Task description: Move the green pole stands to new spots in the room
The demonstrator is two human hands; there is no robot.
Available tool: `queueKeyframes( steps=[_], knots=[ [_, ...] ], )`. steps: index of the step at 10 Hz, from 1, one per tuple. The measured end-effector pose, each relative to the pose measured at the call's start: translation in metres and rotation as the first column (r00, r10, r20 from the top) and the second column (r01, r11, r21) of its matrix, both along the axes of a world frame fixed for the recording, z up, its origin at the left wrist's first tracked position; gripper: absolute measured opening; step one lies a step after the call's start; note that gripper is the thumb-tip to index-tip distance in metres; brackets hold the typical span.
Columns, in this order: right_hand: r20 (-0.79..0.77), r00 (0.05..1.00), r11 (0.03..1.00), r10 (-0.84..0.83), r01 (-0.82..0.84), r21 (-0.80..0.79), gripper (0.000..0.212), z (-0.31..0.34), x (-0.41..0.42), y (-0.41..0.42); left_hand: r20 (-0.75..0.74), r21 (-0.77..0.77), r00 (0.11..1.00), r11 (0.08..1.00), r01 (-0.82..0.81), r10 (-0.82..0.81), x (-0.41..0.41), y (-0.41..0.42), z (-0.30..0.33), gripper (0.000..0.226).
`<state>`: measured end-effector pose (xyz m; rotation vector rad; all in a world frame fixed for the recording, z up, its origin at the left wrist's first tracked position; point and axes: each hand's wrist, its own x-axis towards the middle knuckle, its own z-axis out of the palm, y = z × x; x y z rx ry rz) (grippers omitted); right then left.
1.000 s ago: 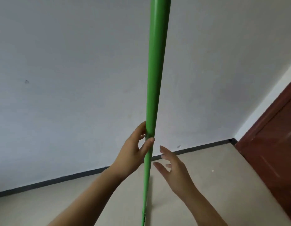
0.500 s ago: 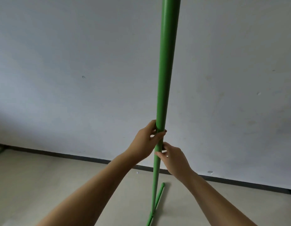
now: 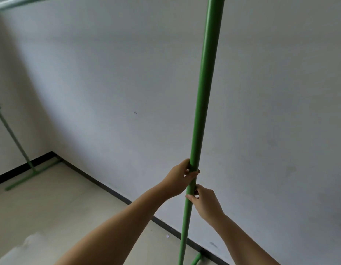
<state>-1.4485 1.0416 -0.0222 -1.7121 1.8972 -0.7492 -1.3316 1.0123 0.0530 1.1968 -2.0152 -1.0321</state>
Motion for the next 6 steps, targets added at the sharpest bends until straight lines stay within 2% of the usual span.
queueKeyframes(
  steps=[5,6],
  knots=[
    [0.017,0.998,0.998,0.06,-0.06,0.011,0.032,-0.002,-0.005,0.0,0.049,0.078,0.996,0.994,-0.08,0.076,-0.008,0.002,0.007,0.024],
    [-0.049,0.992,0.992,0.117,-0.114,0.063,0.047,0.016,-0.012,0.004,0.07,0.062,0.996,0.997,-0.054,0.05,-0.003,0.01,0.006,0.031]
  ],
)
